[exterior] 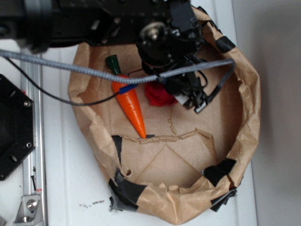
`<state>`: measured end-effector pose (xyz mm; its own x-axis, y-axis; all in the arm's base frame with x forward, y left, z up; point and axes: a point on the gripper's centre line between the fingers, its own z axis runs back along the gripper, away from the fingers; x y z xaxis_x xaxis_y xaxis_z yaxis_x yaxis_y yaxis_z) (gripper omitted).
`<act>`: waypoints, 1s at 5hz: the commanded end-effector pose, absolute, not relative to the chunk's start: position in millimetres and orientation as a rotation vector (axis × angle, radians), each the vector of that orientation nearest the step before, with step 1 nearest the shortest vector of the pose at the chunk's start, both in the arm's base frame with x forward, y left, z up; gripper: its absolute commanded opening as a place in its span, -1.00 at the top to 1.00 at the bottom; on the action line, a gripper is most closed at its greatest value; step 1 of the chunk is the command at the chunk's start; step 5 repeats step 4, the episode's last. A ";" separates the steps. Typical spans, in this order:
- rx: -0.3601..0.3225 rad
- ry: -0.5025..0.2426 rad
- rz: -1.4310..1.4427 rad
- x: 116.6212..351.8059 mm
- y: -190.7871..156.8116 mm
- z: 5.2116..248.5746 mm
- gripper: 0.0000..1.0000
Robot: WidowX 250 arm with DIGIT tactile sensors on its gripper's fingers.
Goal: Grab the blue ball.
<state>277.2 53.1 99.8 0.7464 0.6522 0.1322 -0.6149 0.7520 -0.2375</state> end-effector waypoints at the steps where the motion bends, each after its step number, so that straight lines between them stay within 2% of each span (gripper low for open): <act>1: -0.311 -0.128 0.423 283.2 34.7 140.8 1.00; 2: -0.309 -0.142 0.357 283.0 23.4 133.5 1.00; 3: -0.276 -0.204 0.325 281.7 18.5 135.0 1.00; 4: -0.261 -0.231 0.337 279.9 22.9 136.0 1.00; 5: -0.261 -0.231 0.337 279.9 22.9 136.0 1.00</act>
